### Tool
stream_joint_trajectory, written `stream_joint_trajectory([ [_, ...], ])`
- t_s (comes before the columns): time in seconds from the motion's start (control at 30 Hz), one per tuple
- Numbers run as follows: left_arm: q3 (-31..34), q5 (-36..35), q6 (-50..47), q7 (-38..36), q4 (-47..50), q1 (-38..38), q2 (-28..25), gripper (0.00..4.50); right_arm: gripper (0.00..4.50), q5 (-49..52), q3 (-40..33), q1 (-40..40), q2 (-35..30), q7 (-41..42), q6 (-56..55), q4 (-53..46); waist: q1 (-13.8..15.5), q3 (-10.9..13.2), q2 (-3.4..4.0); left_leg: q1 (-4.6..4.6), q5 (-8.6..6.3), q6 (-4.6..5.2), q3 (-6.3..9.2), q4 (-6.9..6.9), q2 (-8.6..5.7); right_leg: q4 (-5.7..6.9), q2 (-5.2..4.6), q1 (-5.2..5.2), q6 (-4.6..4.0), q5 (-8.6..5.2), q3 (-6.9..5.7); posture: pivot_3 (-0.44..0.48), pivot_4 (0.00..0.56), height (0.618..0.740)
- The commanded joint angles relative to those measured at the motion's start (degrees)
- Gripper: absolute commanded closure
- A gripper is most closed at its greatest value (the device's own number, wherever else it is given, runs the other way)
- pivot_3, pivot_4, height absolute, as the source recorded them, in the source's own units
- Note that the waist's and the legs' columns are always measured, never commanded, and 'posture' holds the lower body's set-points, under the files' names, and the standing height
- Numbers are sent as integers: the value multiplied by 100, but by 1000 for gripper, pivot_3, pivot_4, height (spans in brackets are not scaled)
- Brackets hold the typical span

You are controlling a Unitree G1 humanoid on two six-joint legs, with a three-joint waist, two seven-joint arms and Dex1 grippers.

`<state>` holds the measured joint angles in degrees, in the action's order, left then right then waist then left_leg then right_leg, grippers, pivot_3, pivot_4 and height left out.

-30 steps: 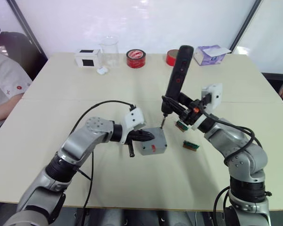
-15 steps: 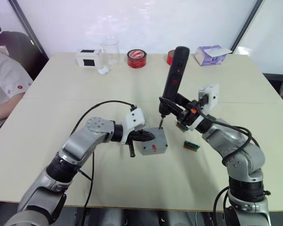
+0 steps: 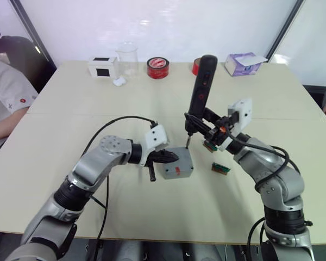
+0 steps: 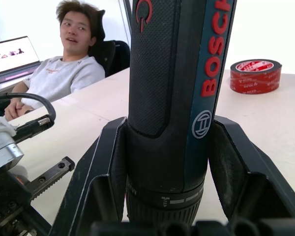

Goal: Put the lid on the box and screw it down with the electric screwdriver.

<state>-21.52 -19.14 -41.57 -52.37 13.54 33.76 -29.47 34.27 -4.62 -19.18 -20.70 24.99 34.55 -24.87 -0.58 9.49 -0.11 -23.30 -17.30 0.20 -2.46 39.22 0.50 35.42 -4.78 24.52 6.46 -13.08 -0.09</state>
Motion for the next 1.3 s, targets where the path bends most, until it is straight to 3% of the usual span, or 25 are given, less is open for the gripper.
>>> stream_joint_trajectory([
  [0.03, -87, 113, -39, -22, -29, -97, -57, 4500, 2669, -220, 314, 398, -68, 133, -100, -162, -4, -6, -3, 2, 0, 0, 0, 0, 0, -1, 0, -2, 0, 0, 0, 0, 150, 740],
  [0.2, -114, 183, 14, -58, -106, -125, -83, 4500, 2669, -399, 534, 790, -117, 185, -201, -114, -11, -44, -28, 32, -5, 8, 0, -1, 4, -8, 7, -34, -2, -1, 0, 0, 150, 740],
  [0.4, -177, 301, 56, -86, -111, -192, -92, 4500, 2669, -491, 680, 910, -198, 238, -89, -39, -19, -66, -40, 130, -26, 40, -1, -12, 19, -17, 14, -126, -41, -28, -1, 0, 150, 740],
  [1.07, -154, 372, 37, -73, -128, -183, -36, 4500, 2669, -396, 612, 537, -105, 219, -47, 137, -13, -112, -52, 136, -29, 44, -1, -14, 30, -14, 15, -130, -49, -32, 0, 0, 150, 740],
  [1.3, -131, 369, 17, -68, -137, -168, -21, 4500, 2669, 184, 35, 91, -123, 124, 150, -201, -6, -110, -50, 132, -29, 44, -1, -14, 34, -15, 14, -128, -49, -32, 0, 0, 150, 740],
])
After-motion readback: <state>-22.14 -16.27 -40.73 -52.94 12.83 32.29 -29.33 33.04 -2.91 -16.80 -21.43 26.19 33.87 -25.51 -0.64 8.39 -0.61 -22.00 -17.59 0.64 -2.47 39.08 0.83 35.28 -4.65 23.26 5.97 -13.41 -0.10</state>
